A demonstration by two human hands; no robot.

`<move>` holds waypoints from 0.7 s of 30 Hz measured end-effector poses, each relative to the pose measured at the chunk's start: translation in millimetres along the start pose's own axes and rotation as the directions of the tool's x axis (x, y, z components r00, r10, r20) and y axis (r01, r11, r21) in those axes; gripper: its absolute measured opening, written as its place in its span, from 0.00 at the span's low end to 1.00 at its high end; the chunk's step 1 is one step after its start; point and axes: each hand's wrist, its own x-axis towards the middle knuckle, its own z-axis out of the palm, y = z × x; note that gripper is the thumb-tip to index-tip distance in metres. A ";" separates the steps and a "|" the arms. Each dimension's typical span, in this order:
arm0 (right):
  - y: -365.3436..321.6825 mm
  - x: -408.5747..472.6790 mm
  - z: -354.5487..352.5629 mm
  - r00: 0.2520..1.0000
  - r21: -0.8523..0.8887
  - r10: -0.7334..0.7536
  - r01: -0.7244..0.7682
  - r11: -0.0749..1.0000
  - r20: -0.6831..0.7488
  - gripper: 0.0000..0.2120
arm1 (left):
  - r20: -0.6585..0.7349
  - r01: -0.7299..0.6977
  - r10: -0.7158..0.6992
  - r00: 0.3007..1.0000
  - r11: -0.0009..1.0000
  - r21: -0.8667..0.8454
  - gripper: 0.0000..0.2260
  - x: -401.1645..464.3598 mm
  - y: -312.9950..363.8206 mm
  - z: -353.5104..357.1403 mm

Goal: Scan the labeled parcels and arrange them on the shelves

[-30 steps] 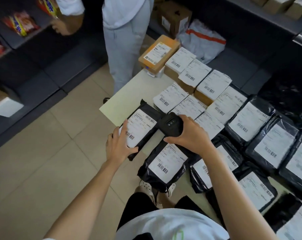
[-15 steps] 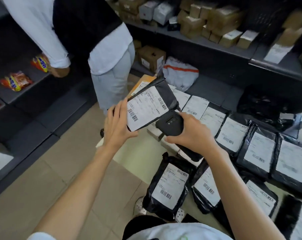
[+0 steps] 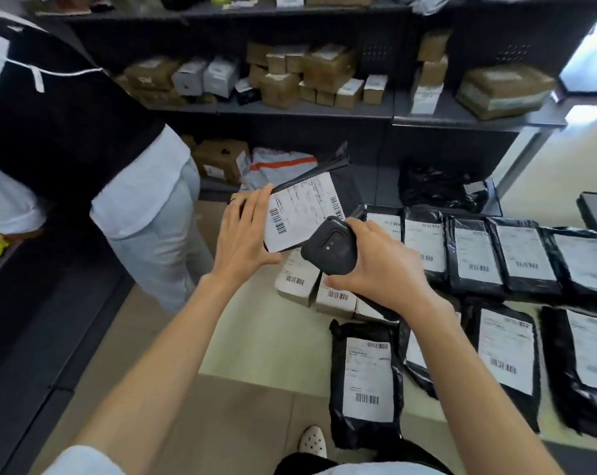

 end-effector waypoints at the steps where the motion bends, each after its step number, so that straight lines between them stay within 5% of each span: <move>1: -3.6 -2.7 2.8 1.000 0.001 0.012 -0.012 1.000 -0.015 0.44 | -0.001 -0.002 0.002 1.000 1.000 -0.026 0.54 -0.6 -1.9 0.2; 21: 2.6 -41.6 30.1 0.977 0.047 0.203 -0.200 0.979 -0.062 0.39 | 0.033 -0.151 0.156 0.987 0.981 -0.123 0.54 15.6 6.4 15.8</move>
